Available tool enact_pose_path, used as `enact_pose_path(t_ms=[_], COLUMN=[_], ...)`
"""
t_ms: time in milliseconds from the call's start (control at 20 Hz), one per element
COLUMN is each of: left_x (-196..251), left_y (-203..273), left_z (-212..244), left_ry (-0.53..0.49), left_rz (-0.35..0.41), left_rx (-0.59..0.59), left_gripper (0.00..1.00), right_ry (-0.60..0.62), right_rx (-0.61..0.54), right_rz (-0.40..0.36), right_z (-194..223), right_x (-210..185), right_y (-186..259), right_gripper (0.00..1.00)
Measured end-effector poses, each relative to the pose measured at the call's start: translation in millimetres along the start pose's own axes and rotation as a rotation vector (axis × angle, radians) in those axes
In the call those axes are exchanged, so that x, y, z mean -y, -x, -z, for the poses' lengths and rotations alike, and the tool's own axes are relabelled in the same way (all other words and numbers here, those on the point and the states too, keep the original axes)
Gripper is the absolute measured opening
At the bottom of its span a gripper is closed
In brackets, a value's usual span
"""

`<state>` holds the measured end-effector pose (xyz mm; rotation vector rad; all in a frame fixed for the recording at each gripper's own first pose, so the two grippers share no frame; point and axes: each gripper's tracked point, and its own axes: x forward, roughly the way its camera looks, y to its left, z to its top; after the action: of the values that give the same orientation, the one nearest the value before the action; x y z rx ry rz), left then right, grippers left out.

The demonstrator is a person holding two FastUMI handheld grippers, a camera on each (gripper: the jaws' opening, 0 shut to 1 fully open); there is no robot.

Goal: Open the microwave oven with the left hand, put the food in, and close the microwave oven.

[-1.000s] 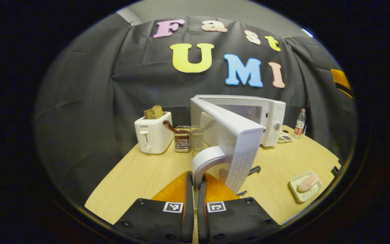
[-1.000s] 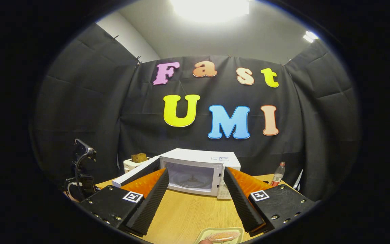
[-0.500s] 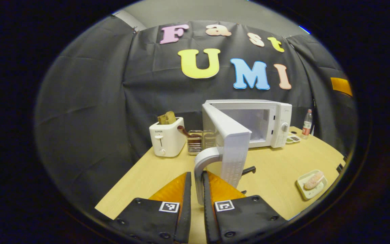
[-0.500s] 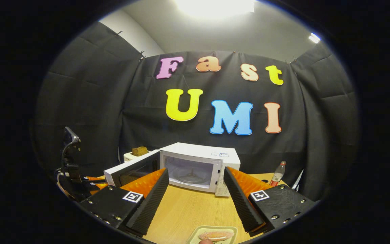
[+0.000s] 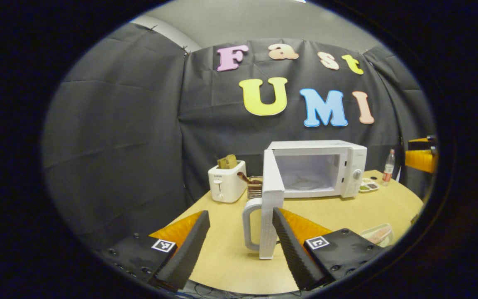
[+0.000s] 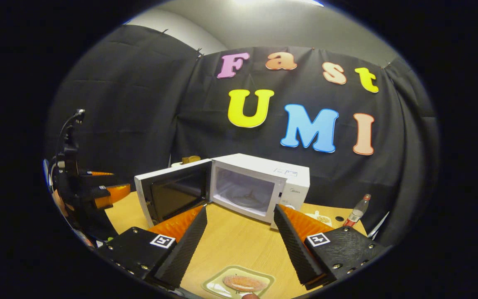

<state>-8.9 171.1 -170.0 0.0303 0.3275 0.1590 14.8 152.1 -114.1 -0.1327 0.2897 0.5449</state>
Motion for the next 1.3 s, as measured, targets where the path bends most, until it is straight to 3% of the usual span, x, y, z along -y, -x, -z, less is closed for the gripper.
enact_pose_path(t_ms=[400,450,600,750,800,950,1300], left_x=[16.4,16.7,18.5,25.1,27.0,33.9,48.0], left_y=[48.6,54.9,75.1,91.4,96.1,105.8,124.4], left_z=[-44.5,-50.7,-70.7,-89.6,-91.8,-98.0,-84.3], left_ry=[0.055,0.053,0.046,0.04,0.039,0.046,0.03], left_rz=[-0.106,-0.124,-0.167,-0.188,-0.194,-0.212,-0.243], left_rx=[0.084,0.094,0.142,0.181,0.187,0.195,0.167], left_gripper=[0.95,1.0,1.0,0.96,1.0,0.98,0.98], right_ry=[0.186,0.205,0.261,0.305,0.313,0.333,0.412], right_rx=[-0.165,-0.175,-0.223,-0.283,-0.302,-0.346,-0.412], right_rz=[-0.201,-0.223,-0.291,-0.339,-0.351,-0.395,-0.479], right_z=[78.3,85.7,121.2,152.5,164.5,189.8,237.0], right_x=[0.8,1.6,2.7,7.1,8.8,11.0,7.9], right_y=[1.5,1.9,5.1,8.2,7.8,10.8,10.8], right_gripper=[0.99,0.99,0.97,0.97,0.97,0.97,0.96])
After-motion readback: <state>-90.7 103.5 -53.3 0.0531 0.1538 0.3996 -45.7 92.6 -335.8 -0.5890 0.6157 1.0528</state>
